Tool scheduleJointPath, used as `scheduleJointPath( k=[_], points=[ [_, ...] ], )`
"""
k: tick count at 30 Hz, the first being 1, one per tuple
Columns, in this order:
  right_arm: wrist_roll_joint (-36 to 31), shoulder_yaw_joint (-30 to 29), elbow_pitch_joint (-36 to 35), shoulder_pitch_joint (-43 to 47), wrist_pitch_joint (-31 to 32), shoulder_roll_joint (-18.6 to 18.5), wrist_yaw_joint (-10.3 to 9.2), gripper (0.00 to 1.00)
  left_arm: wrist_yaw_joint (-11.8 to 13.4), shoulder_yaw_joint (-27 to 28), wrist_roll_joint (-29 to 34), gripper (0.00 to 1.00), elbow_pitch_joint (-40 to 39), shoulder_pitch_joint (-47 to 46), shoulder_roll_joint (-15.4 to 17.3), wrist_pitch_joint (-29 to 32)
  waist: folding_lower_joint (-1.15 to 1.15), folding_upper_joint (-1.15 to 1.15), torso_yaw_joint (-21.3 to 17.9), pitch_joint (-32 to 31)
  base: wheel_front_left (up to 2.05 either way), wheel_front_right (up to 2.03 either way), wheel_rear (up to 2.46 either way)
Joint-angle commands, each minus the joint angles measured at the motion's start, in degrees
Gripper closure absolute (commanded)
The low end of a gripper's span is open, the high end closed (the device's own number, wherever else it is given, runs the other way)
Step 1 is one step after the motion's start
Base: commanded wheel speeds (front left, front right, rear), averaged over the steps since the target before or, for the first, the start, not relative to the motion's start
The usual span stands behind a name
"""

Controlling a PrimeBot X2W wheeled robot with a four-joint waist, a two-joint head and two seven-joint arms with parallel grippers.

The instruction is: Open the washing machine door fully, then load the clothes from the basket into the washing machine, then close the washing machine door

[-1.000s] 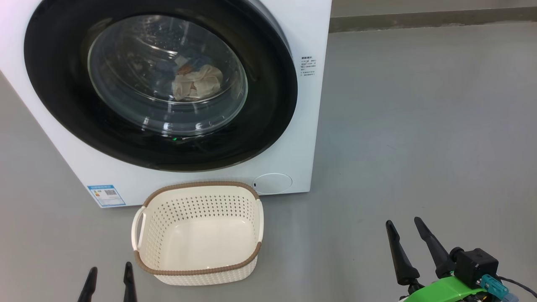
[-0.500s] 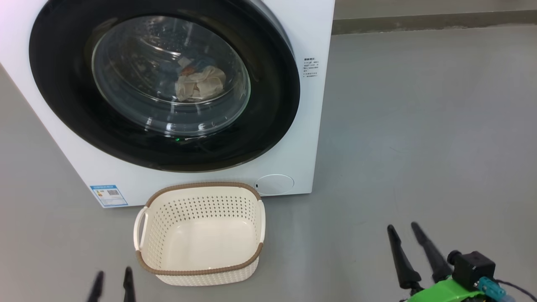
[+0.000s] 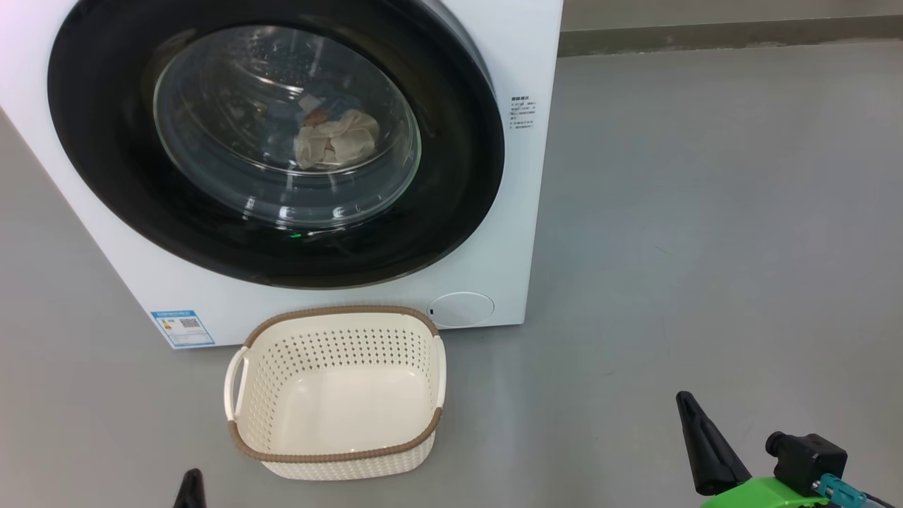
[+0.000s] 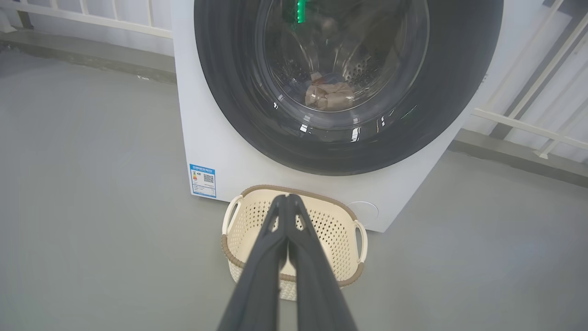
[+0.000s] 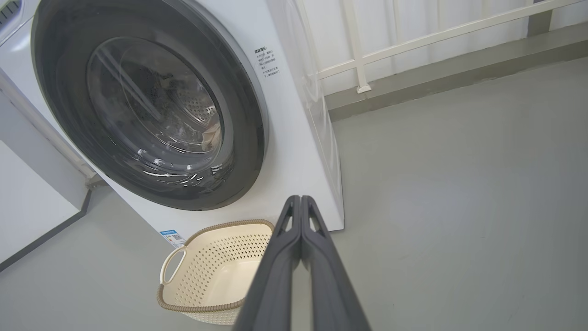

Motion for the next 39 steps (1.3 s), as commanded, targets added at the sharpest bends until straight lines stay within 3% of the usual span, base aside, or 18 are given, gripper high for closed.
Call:
scheduleJointPath(
  k=[1, 39],
  points=[
    [1.42, -0.21, -1.4, -1.6, 0.12, -0.17, -0.04, 1.0, -0.33, 0.58, -1.19, 1.0, -0.96, -2.16, 0.67, 0.13, -0.01, 0.0, 0.0, 0.01, 0.0, 0.0, 0.0],
    [25.77, -2.41, -1.33, -3.22, 6.49, -0.39, -0.15, 1.0, -2.71, 1.92, -26.53, 1.0, 1.97, -7.22, 1.0, 6.63, -0.01, 0.0, -0.09, 0.47, 0.0, 0.0, 0.0]
  ],
)
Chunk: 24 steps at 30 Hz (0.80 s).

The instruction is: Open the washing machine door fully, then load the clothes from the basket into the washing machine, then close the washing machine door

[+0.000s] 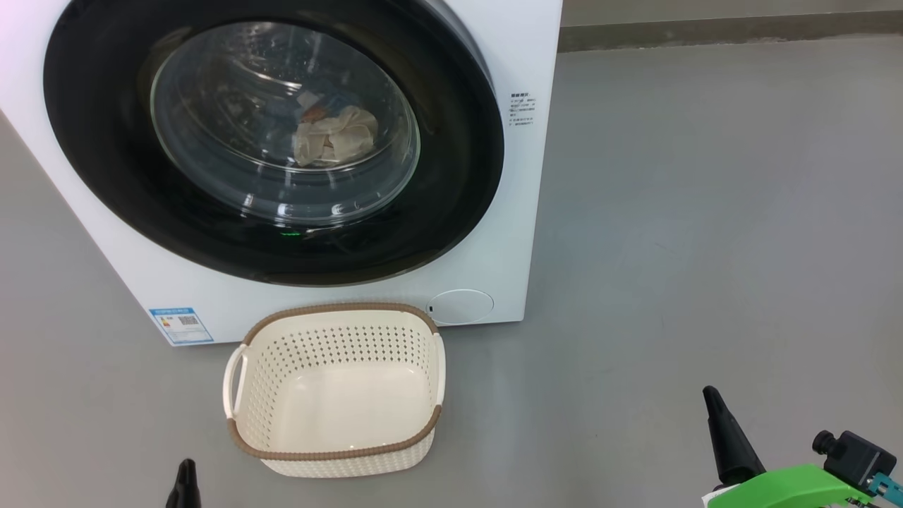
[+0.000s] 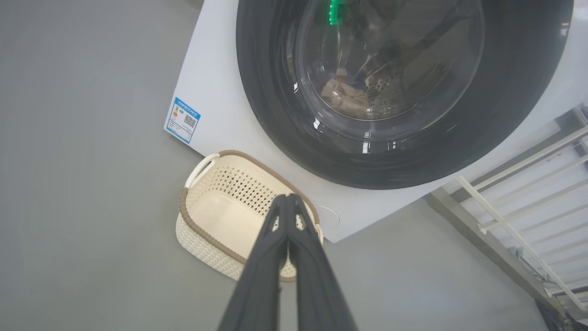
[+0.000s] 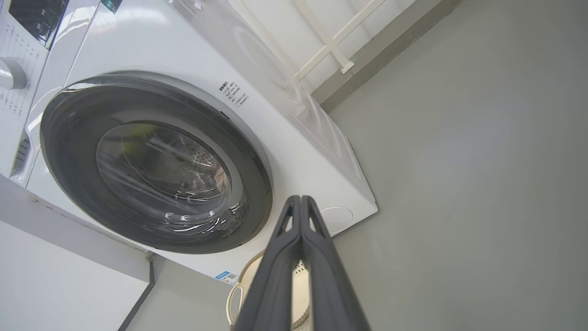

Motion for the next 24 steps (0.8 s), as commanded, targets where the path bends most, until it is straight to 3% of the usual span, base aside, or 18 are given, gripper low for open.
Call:
scheduleJointPath(
  k=[1, 24],
  points=[
    [2.06, 0.06, -1.36, -2.55, 0.55, -0.36, -0.16, 1.0, -0.68, 1.23, -2.1, 1.0, -0.88, -3.1, 0.93, 0.47, -0.01, 0.0, -0.01, 0.02, 0.0, 0.0, 0.0],
    [15.69, -1.33, -1.34, -3.46, 4.27, -0.37, -0.22, 1.0, -2.03, 2.02, -16.41, 1.0, 0.82, -5.99, 1.11, 4.17, -0.01, 0.0, -0.05, 0.27, 0.0, 0.0, 0.0]
  ],
)
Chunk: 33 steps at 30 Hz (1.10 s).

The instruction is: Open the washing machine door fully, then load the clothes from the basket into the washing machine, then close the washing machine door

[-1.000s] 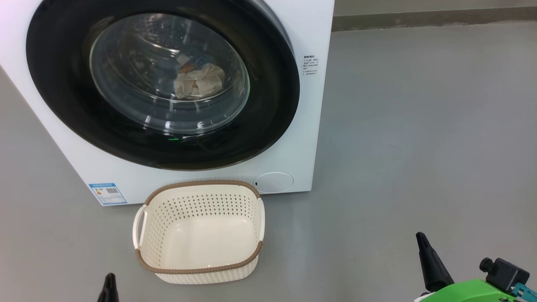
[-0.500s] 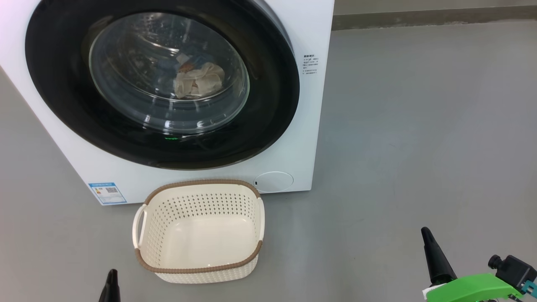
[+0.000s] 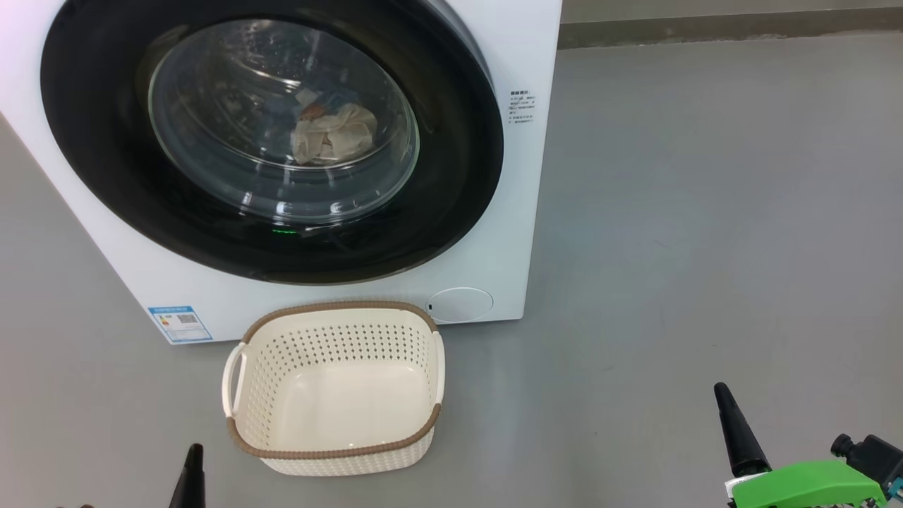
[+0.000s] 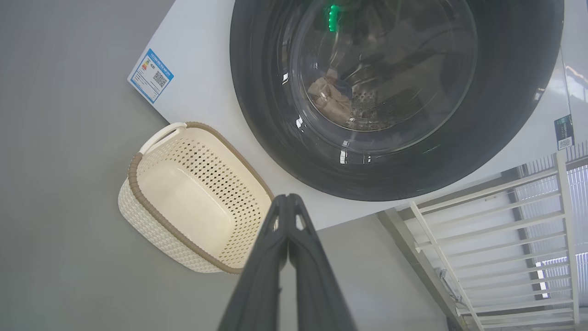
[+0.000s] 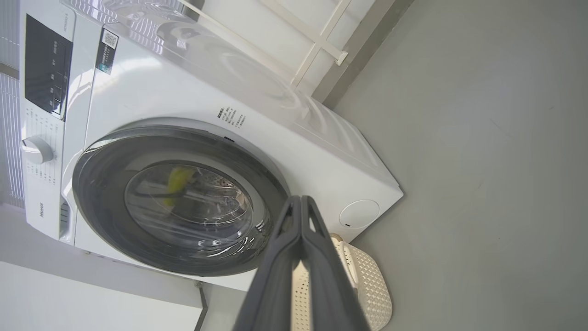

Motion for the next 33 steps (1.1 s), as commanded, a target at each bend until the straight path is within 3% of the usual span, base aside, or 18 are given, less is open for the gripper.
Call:
scheduleJointPath(
  k=[1, 33],
  points=[
    [1.65, 0.38, -1.38, -2.82, 0.38, -0.37, -0.21, 1.0, -0.63, 1.47, -1.61, 1.0, -0.88, -2.85, 1.08, 0.42, 0.0, 0.0, 0.0, 0.01, 0.0, 0.0, 0.0],
    [20.74, -1.67, -1.34, -4.11, 5.68, -0.33, -0.3, 1.0, -2.53, 2.59, -21.73, 1.0, 1.51, -6.91, 1.34, 5.63, 0.0, 0.0, -0.07, 0.37, 0.0, 0.0, 0.0]
  ],
)
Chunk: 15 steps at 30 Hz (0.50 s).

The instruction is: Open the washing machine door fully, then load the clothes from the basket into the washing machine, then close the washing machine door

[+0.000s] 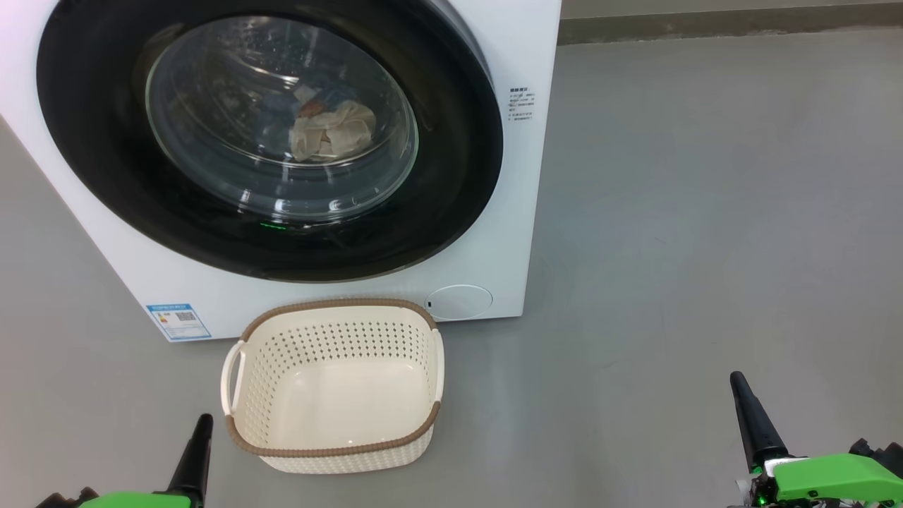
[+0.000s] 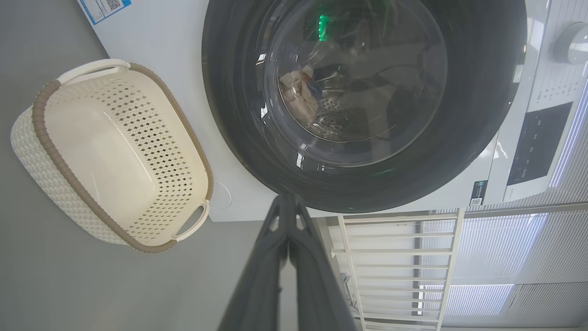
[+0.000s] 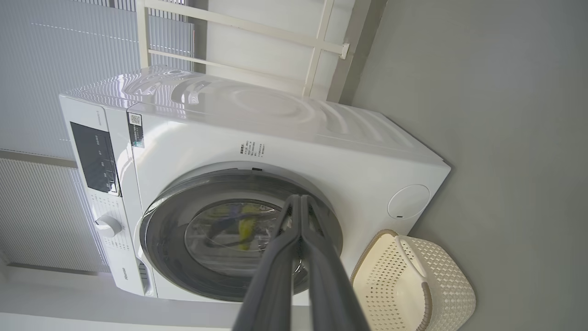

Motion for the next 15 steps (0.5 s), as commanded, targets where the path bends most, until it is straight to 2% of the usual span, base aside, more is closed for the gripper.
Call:
scheduleJointPath(
  k=[1, 15],
  points=[
    [1.44, 0.96, -1.42, -2.77, 0.4, -0.33, -0.27, 1.0, -0.59, 1.78, -1.2, 1.0, -0.99, -2.64, 1.24, 0.51, 0.0, 0.0, 0.0, 0.01, 0.0, 0.0, 0.0],
    [10.68, -0.05, -1.4, -3.4, 2.98, -0.3, -0.31, 1.0, -1.51, 2.32, -10.96, 1.0, 0.17, -4.61, 1.37, 3.03, 0.0, 0.0, -0.03, 0.18, 0.0, 0.0, 0.0]
  ],
)
